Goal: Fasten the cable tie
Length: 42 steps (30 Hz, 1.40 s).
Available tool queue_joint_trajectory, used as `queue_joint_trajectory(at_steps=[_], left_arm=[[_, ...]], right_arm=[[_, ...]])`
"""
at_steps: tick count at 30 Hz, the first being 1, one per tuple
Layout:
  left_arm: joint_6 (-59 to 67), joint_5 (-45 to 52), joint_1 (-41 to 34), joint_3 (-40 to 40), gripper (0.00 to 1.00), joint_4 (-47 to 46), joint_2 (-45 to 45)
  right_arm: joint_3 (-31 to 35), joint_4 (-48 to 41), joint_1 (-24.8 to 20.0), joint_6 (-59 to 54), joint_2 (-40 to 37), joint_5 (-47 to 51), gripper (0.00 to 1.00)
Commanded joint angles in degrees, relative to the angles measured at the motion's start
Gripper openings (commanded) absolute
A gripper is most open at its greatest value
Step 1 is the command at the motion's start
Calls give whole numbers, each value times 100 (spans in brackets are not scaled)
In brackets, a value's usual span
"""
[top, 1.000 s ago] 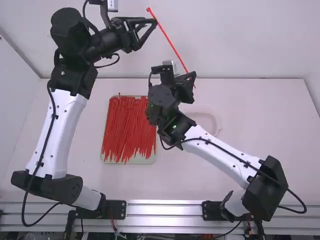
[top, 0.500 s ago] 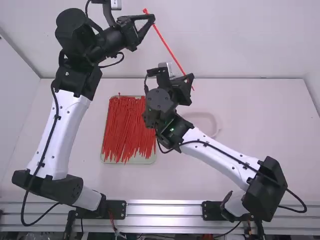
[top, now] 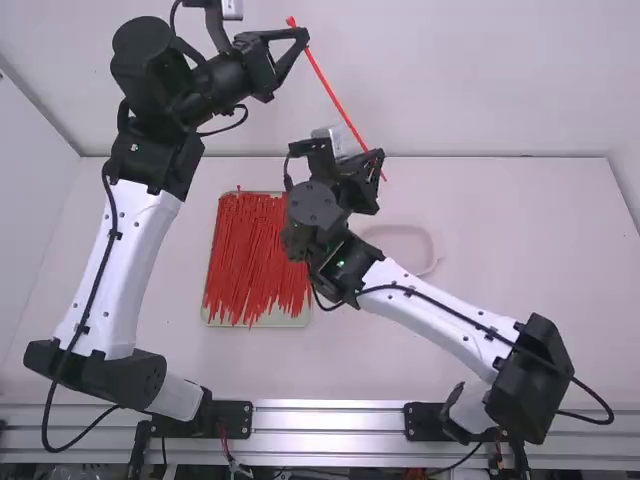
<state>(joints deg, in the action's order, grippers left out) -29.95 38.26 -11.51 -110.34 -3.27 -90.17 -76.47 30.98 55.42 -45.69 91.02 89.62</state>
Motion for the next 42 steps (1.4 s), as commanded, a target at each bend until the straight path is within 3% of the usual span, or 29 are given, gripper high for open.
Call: queue_joint_trajectory(at_steps=[1,2,5,10,21,28,36,42], left_arm=[[374,-24,70,-20,2,-20,35],[494,-33,85,-20,2,-70,35],[857,-46,157,-20,2,-258,33],[876,-39,367,35,2,-431,26],[887,540,785,435,2,-264,26],[1185,1606,837,551,2,-197,26],[1353,1978,861,553,2,-245,26],[1351,1958,841,553,2,-243,26]], right_arm=[[-4,35,168,90,-37,22,38],[-4,35,240,92,-37,28,52],[-4,33,494,328,-37,63,82],[-4,142,964,210,-79,83,98],[-4,2455,2175,-2398,-822,-46,98],[-4,3161,2199,-3086,-1709,-127,98],[0,2529,1843,-3005,-2492,-479,98],[0,765,1397,-2361,-2929,-1266,98]])
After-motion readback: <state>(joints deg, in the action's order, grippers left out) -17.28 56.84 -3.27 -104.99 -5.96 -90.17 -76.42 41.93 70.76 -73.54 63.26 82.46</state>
